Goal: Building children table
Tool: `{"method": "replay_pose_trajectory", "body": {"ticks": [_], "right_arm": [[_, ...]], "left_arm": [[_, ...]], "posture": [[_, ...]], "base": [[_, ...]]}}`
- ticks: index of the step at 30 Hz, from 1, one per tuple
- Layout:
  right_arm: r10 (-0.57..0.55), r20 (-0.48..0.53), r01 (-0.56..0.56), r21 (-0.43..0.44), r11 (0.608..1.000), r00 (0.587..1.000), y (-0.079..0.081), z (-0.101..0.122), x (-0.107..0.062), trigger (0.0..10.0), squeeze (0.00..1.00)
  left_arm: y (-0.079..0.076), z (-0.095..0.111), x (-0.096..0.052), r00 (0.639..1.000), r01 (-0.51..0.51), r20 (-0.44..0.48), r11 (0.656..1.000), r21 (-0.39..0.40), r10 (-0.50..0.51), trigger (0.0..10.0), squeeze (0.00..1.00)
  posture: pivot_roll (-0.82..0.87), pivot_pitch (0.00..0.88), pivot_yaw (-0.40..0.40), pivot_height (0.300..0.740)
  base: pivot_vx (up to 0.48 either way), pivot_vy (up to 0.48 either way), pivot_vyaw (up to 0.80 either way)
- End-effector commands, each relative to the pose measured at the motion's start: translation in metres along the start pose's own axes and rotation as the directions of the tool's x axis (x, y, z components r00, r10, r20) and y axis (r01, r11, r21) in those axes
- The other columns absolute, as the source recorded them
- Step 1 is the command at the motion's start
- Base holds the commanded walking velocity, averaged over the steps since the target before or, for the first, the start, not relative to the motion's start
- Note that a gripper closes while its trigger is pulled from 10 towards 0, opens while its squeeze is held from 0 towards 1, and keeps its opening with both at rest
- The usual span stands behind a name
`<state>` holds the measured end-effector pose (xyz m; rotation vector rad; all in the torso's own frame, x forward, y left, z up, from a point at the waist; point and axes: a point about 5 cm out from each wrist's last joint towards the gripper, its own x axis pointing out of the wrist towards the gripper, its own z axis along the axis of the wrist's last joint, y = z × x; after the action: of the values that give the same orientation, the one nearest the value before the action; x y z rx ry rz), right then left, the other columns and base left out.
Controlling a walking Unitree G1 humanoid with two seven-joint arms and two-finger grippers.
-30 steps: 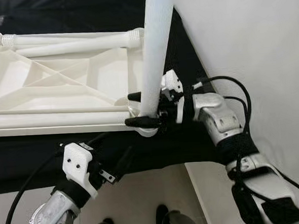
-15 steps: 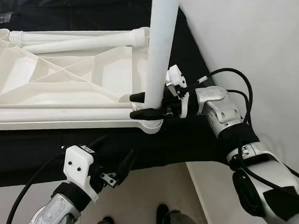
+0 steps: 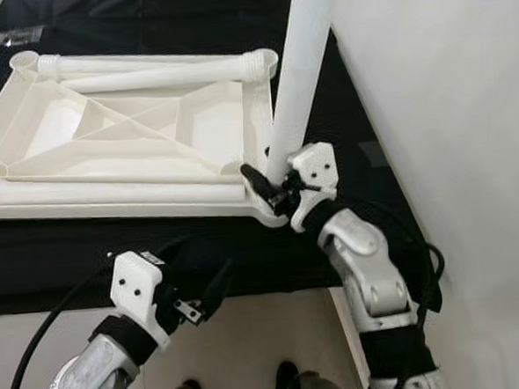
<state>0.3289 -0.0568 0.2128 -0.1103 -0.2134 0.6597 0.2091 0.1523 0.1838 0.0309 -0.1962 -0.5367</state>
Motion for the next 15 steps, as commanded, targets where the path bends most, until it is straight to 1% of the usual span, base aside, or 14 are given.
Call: {"method": "replay_pose_trajectory", "body": {"ticks": [1,3,4,5,6,7,8,9,10,11,12,13,14,15], "right_arm": [[0.057,-0.143,-0.051,0.040,0.998,0.988,0.007,-0.029,0.008,10.0,0.00],[0.055,-0.130,-0.050,0.041,0.998,0.990,0.005,-0.025,0.011,10.0,0.00],[0.085,-0.101,-0.080,0.057,0.995,0.991,0.003,-0.020,0.015,10.0,0.00],[0.085,-0.101,-0.080,0.057,0.995,0.991,0.003,-0.020,0.015,10.0,0.00],[0.106,-0.080,-0.100,0.067,0.993,0.991,0.002,-0.017,0.018,10.0,0.00],[0.157,-0.041,-0.152,0.092,0.984,0.987,0.002,-0.007,0.020,10.0,1.00],[0.246,0.009,-0.246,0.113,0.963,0.969,0.005,0.003,0.020,10.0,1.00],[0.304,0.041,-0.307,0.121,0.944,0.952,0.007,0.009,0.020,10.0,1.00],[0.304,0.041,-0.307,0.121,0.944,0.952,0.007,0.009,0.020,10.0,1.00],[0.384,0.070,-0.389,0.086,0.917,0.921,0.005,0.017,0.020,10.0,1.00],[0.454,0.069,-0.456,0.015,0.890,0.888,0.001,0.022,0.019,10.0,0.00],[0.493,0.060,-0.492,-0.035,0.870,0.868,-0.001,0.025,0.019,10.0,0.00],[0.493,0.060,-0.492,-0.035,0.870,0.868,-0.001,0.025,0.019,10.0,0.00],[0.565,0.050,-0.561,-0.071,0.825,0.824,-0.002,0.028,0.017,10.0,0.00]], "left_arm": [[-0.003,-0.004,0.000,1.000,0.023,-0.018,1.000,-0.009,-0.023,10.0,0.00],[-0.003,-0.004,-0.001,1.000,0.022,-0.019,1.000,-0.007,-0.022,10.0,0.00],[-0.003,-0.004,-0.002,1.000,0.018,-0.022,1.000,-0.006,-0.019,10.0,0.00],[-0.003,-0.004,-0.002,1.000,0.018,-0.022,1.000,-0.006,-0.019,10.0,0.00],[-0.003,-0.005,-0.002,1.000,0.016,-0.024,1.000,-0.005,-0.016,10.0,0.00],[-0.002,-0.005,-0.002,1.000,0.014,-0.024,1.000,-0.004,-0.014,10.0,0.00],[-0.001,-0.004,-0.002,1.000,0.012,-0.023,1.000,-0.001,-0.012,10.0,0.00],[-0.001,-0.004,-0.002,1.000,0.010,-0.022,1.000,0.000,-0.010,10.0,0.00],[-0.001,-0.004,-0.002,1.000,0.010,-0.022,1.000,0.000,-0.010,10.0,0.00],[0.000,-0.004,-0.001,1.000,0.010,-0.020,1.000,0.002,-0.010,10.0,0.00],[0.000,-0.004,0.000,1.000,0.010,-0.019,1.000,0.002,-0.010,10.0,0.00],[-0.001,-0.004,0.000,1.000,0.011,-0.018,1.000,0.001,-0.011,10.0,0.00],[-0.001,-0.004,0.000,1.000,0.011,-0.018,1.000,0.001,-0.011,10.0,0.00],[-0.002,-0.005,0.000,1.000,0.011,-0.017,1.000,0.000,-0.011,10.0,0.00]], "posture": [[0.10,0.321,-0.082,0.740],[0.10,0.321,-0.082,0.740],[0.11,0.318,-0.083,0.740],[0.11,0.318,-0.083,0.740],[0.11,0.317,-0.083,0.740],[0.11,0.315,-0.084,0.740],[0.11,0.313,-0.086,0.740],[0.11,0.313,-0.086,0.740],[0.11,0.313,-0.086,0.740],[0.11,0.311,-0.087,0.740],[0.11,0.309,-0.092,0.740],[0.11,0.309,-0.092,0.740],[0.11,0.309,-0.092,0.740],[0.11,0.309,-0.095,0.740]], "base": [[0.000,0.000,0.00],[0.000,0.000,0.00],[0.000,0.000,0.00],[0.000,0.000,0.00],[0.000,0.000,0.00],[0.000,0.000,0.00],[0.000,0.000,0.00],[0.000,0.000,0.00],[0.000,0.000,0.00],[0.000,0.000,0.00],[0.000,0.000,0.00],[0.000,0.000,0.00],[0.000,0.000,0.00],[0.000,0.000,0.00]]}}
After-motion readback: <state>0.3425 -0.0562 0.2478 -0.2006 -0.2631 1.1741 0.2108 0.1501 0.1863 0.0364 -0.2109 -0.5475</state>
